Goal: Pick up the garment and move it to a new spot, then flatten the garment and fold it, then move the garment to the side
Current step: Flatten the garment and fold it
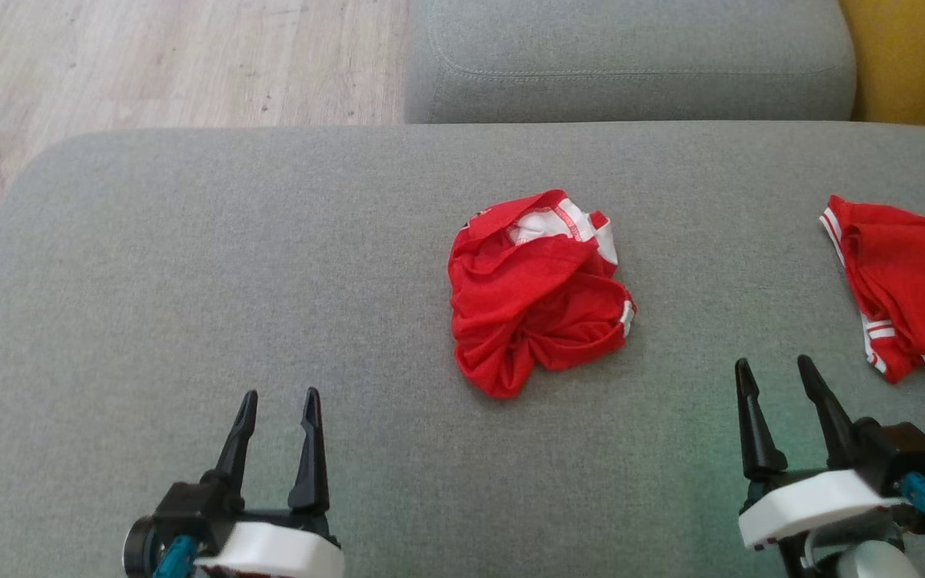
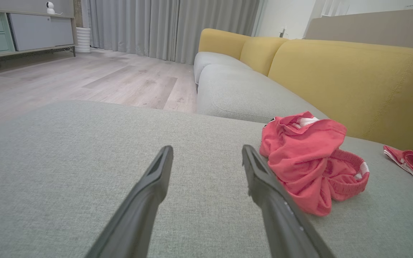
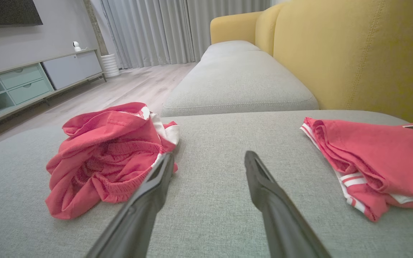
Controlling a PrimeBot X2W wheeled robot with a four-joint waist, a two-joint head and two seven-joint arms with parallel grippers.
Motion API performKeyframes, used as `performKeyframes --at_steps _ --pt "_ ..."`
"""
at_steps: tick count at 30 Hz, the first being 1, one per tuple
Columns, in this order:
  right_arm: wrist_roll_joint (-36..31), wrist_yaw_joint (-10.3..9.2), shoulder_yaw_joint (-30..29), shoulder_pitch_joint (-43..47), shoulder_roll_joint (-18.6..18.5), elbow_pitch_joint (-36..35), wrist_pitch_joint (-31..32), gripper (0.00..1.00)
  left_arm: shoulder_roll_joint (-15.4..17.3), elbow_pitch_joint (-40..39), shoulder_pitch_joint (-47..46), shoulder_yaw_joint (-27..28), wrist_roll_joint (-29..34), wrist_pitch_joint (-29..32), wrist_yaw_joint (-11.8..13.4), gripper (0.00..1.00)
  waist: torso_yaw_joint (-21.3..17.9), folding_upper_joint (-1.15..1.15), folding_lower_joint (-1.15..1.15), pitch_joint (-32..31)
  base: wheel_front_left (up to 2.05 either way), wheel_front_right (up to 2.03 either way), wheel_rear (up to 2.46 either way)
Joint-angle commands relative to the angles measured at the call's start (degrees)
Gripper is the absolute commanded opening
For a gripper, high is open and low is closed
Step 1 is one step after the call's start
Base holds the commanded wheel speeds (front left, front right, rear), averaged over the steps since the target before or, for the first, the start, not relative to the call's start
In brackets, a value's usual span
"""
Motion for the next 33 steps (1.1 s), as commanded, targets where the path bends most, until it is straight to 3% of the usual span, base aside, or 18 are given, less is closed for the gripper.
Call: performKeyframes --at_steps 1,23,27,33 --pt "0.5 -0.04 1.5 -2.2 -0.3 -1.3 -0.8 1.0 0.8 -2.1 -1.7 2.5 0.5 -0.5 0.4 1.0 0.0 0.0 0.0 0.1 0.0 0.0 0.0" --pt "0.1 -0.04 1.4 -3.5 -0.3 -0.7 -1.3 1.0 1.1 -2.6 -3.1 1.5 0.7 -0.3 0.9 1.0 0.1 0.0 0.0 1.9 0.0 0.0 0.0" --pt "-0.4 -0.04 1.3 -4.8 -0.3 -1.7 -1.1 1.0 0.4 -3.3 -6.8 -0.2 2.1 0.7 0.5 1.0 -0.6 0.0 0.0 4.3 0.0 0.0 0.0" --pt "-1.2 -0.04 1.5 -7.2 -0.3 -2.8 -0.7 1.0 -2.7 -2.5 -16.5 -4.9 4.8 3.1 -2.2 1.0 -3.1 0.0 0.0 8.4 0.0 0.0 0.0"
